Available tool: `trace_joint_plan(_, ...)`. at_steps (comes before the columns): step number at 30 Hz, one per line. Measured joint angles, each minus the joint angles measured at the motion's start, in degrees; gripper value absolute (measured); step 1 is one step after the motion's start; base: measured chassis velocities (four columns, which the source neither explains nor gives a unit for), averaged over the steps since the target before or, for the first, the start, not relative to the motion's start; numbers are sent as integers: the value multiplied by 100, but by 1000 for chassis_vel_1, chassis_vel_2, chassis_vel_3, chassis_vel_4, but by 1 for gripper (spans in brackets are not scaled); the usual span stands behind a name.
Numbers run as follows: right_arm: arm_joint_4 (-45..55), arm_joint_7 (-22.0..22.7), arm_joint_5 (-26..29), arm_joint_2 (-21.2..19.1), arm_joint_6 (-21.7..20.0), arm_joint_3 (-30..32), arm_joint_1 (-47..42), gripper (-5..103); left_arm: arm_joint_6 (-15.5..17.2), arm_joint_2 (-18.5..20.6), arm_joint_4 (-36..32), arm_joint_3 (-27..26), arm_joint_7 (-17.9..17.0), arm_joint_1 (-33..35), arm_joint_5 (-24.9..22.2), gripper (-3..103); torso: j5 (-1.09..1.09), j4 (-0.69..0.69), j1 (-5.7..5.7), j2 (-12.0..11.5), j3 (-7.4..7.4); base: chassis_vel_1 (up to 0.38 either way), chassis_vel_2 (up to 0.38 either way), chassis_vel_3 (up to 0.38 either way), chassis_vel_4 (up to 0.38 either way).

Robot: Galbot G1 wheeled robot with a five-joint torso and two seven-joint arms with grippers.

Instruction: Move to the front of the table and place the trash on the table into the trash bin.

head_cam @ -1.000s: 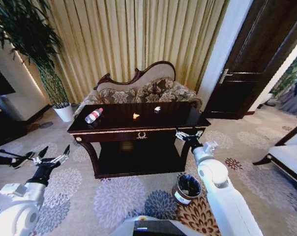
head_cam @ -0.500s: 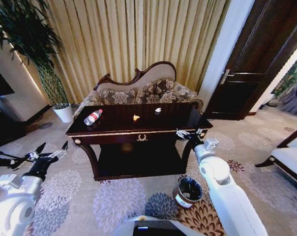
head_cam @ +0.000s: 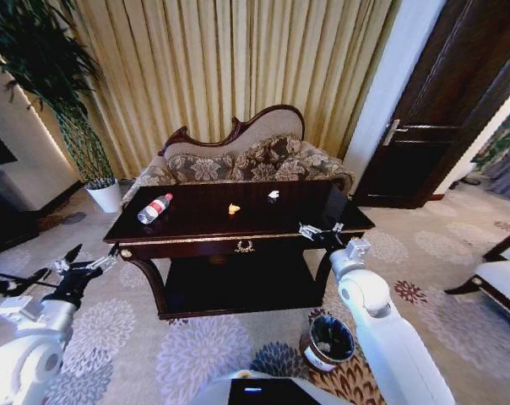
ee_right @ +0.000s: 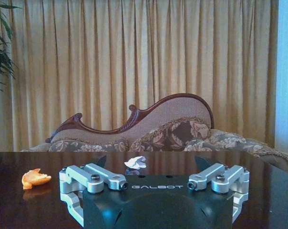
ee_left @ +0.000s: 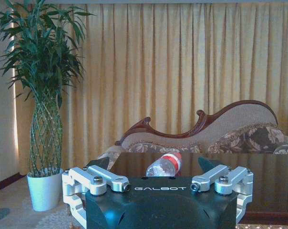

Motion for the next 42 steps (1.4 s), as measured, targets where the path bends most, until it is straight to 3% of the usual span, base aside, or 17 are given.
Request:
trace_joint_plan(6, -86, 0, -1, -23, 1, -7, 20, 100, -14, -43, -26, 9, 7, 45, 7, 100, 0, -1, 0, 0, 0, -81, 83, 86, -78)
trace_joint_plan(22, -258, 0, 158, -733, 19, -275, 194, 100, -39, 2, -108, 85, 35, 148, 11, 100, 0, -1, 0, 0, 0, -78, 82, 81, -77)
trace_joint_plan(33, -286, 0, 505, -759, 20, -619, 368, 100, -50, -70, -117, 92, 36, 196, 11, 100, 0, -1, 1, -1, 1, -59, 60, 56, -61)
trace_joint_plan(42, -632, 0, 840, -692, -271, -1245, 1370, 100, -56, -118, -118, 109, 60, 198, 13, 100, -1, 0, -1, 0, -1, 0, 0, 0, 0)
